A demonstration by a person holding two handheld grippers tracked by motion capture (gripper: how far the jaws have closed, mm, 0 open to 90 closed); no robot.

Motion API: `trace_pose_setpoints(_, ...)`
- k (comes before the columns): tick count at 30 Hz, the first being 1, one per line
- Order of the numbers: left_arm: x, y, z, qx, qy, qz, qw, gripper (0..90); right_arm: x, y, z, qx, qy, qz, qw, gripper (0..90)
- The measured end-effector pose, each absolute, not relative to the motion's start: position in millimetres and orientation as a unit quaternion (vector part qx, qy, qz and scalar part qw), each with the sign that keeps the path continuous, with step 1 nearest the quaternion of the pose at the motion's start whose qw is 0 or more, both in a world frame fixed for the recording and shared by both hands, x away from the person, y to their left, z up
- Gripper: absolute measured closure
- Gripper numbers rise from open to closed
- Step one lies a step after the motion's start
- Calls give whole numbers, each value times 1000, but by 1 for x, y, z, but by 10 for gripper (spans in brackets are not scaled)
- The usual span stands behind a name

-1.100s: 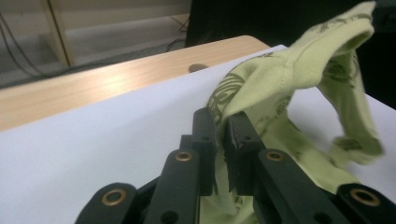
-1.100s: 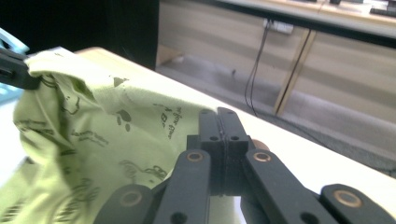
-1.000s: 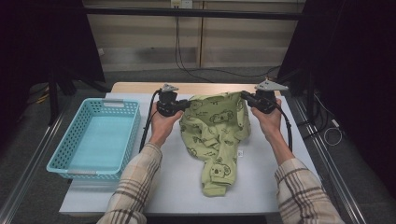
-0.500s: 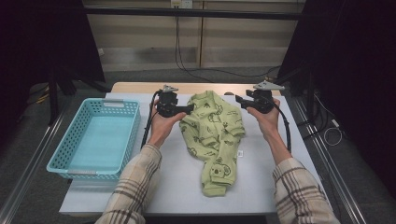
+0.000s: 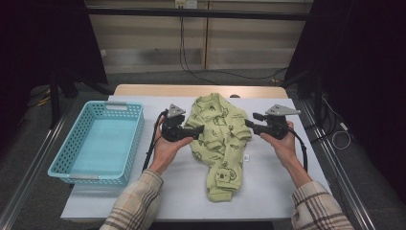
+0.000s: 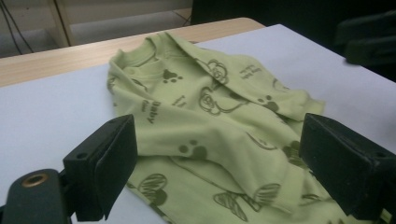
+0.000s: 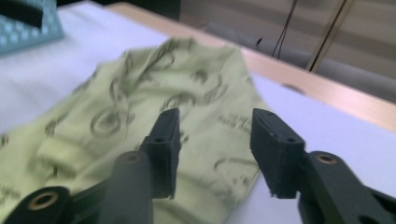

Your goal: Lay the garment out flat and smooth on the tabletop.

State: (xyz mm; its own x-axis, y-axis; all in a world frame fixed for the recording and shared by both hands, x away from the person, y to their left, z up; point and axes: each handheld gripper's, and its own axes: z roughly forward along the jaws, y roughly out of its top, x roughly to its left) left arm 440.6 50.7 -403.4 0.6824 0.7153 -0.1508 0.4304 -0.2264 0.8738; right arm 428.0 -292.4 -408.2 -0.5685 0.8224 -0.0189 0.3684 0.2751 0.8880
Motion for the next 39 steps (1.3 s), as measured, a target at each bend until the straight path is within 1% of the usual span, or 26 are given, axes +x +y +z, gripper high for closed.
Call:
trace_pose_setpoints(3, 433, 53, -409, 767, 375, 135, 503, 44, 426, -290, -418, 389, 770, 448, 234, 638)
trace_pose_setpoints(6, 429, 58, -416, 765, 364, 143, 513, 39, 426, -287, -426, 380, 782, 438, 228, 687)
trace_pose_setpoints(7, 431, 61, -415, 775, 356, 146, 501, 43, 426, -285, -429, 379, 785, 436, 223, 687)
trace_pose_setpoints(8, 431, 61, -414, 750, 378, 142, 525, 42, 426, -281, -433, 375, 793, 429, 215, 660)
trace_pose_setpoints(9, 431, 64, -412, 745, 383, 142, 528, 36, 426, -279, -436, 375, 797, 423, 211, 649)
trace_pose_setpoints(12, 426, 68, -413, 752, 383, 156, 514, 36, 425, -274, -441, 365, 807, 418, 204, 638)
trace_pose_setpoints(15, 421, 72, -417, 742, 397, 146, 520, 37, 425, -271, -444, 360, 813, 412, 202, 631)
trace_pose_setpoints(16, 419, 72, -418, 746, 394, 146, 517, 37, 427, -270, -448, 362, 815, 402, 205, 611)
trace_pose_setpoints(17, 418, 72, -419, 751, 387, 155, 512, 37, 427, -270, -448, 362, 815, 402, 205, 611)
trace_pose_setpoints(18, 416, 72, -420, 750, 388, 156, 513, 37, 428, -268, -451, 371, 813, 399, 206, 563)
trace_pose_setpoints(19, 416, 74, -421, 759, 379, 157, 505, 37, 428, -268, -451, 371, 813, 399, 206, 563)
trace_pose_setpoints(20, 414, 73, -422, 754, 383, 155, 510, 41, 430, -265, -455, 369, 815, 390, 215, 558)
trace_pose_setpoints(22, 413, 75, -422, 763, 377, 170, 497, 41, 432, -261, -460, 370, 819, 381, 218, 537)
trace_pose_setpoints(24, 413, 74, -423, 756, 382, 165, 506, 41, 433, -258, -463, 366, 826, 365, 226, 582)
trace_pose_setpoints(25, 413, 76, -423, 774, 367, 171, 487, 41, 432, -257, -462, 365, 826, 364, 230, 619)
trace_pose_setpoints(26, 413, 76, -423, 774, 367, 171, 487, 42, 432, -258, -463, 364, 827, 360, 232, 659)
trace_pose_setpoints(27, 412, 71, -424, 760, 377, 166, 503, 42, 432, -258, -463, 367, 826, 361, 229, 725)
trace_pose_setpoints(28, 411, 70, -424, 763, 373, 171, 499, 43, 432, -260, -462, 365, 826, 363, 229, 771)
trace_pose_setpoints(29, 411, 69, -425, 764, 371, 172, 498, 43, 432, -260, -462, 365, 826, 363, 229, 771)
trace_pose_setpoints(30, 411, 70, -424, 773, 364, 173, 490, 43, 432, -261, -461, 368, 824, 365, 228, 812)
trace_pose_setpoints(31, 411, 68, -425, 766, 368, 169, 499, 45, 432, -262, -459, 369, 821, 370, 229, 830)
trace_pose_setpoints(33, 411, 68, -426, 768, 367, 171, 497, 45, 432, -268, -453, 377, 809, 389, 230, 843)
trace_pose_setpoints(35, 411, 68, -426, 768, 367, 177, 494, 46, 432, -271, -449, 382, 803, 397, 229, 844)
trace_pose_setpoints(37, 412, 69, -426, 766, 365, 175, 500, 50, 431, -278, -441, 391, 788, 412, 235, 844)
trace_pose_setpoints(38, 412, 69, -426, 767, 364, 178, 497, 53, 431, -288, -432, 404, 771, 429, 242, 844)
trace_pose_setpoints(39, 412, 68, -426, 767, 364, 180, 496, 53, 431, -288, -432, 404, 771, 429, 242, 844)
